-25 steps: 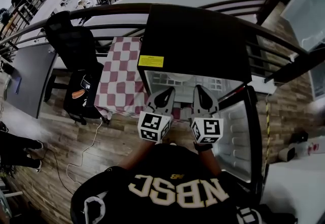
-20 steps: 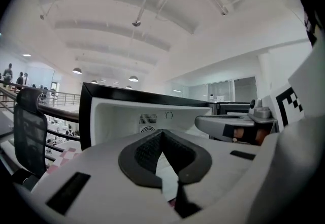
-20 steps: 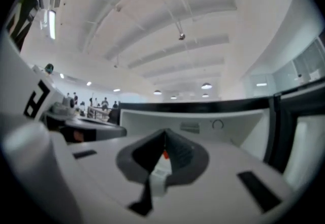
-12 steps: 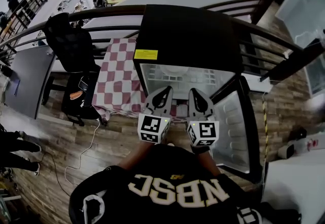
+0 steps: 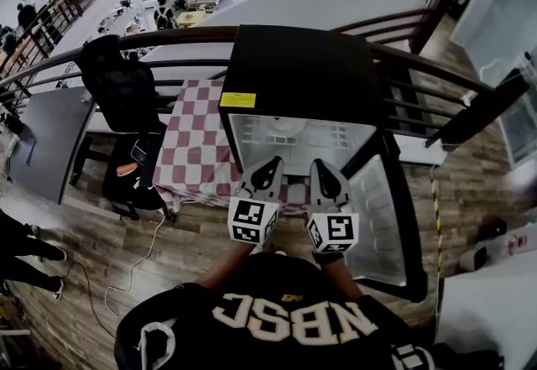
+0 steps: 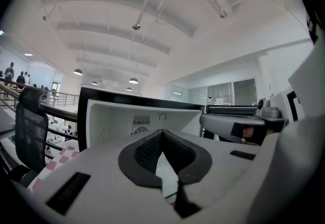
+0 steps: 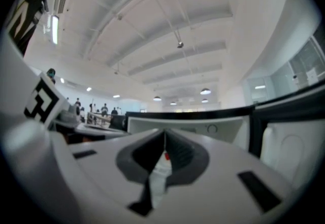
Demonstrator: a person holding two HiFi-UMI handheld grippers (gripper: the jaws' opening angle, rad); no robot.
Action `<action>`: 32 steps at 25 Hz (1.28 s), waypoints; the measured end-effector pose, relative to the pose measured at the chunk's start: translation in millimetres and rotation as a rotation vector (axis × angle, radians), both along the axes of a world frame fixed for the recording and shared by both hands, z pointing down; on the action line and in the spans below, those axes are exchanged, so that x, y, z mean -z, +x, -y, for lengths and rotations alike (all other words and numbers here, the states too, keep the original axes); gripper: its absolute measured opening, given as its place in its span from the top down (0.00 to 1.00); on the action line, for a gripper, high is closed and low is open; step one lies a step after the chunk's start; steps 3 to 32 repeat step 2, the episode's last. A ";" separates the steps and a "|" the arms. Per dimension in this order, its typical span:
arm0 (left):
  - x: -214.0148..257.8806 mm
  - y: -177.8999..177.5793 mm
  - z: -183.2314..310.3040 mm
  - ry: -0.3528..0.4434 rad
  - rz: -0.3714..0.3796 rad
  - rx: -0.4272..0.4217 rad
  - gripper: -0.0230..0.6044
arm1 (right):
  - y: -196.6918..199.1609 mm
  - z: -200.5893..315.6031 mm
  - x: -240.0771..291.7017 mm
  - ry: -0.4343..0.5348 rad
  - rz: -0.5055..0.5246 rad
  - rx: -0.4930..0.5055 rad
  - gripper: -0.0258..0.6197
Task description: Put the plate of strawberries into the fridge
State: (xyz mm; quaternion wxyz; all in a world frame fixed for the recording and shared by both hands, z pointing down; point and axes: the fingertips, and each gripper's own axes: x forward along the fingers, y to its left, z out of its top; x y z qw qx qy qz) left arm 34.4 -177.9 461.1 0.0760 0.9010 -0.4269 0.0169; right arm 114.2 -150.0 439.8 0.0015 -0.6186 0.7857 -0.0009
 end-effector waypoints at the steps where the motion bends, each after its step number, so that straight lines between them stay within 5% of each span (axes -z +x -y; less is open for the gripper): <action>1: -1.2 0.1 -2.9 -0.005 0.002 0.004 0.94 | 1.4 -3.2 0.4 0.001 0.002 -0.002 0.93; 32: -2.3 0.3 -5.7 -0.011 0.004 0.007 0.94 | 2.7 -6.4 0.7 0.001 0.004 -0.003 0.93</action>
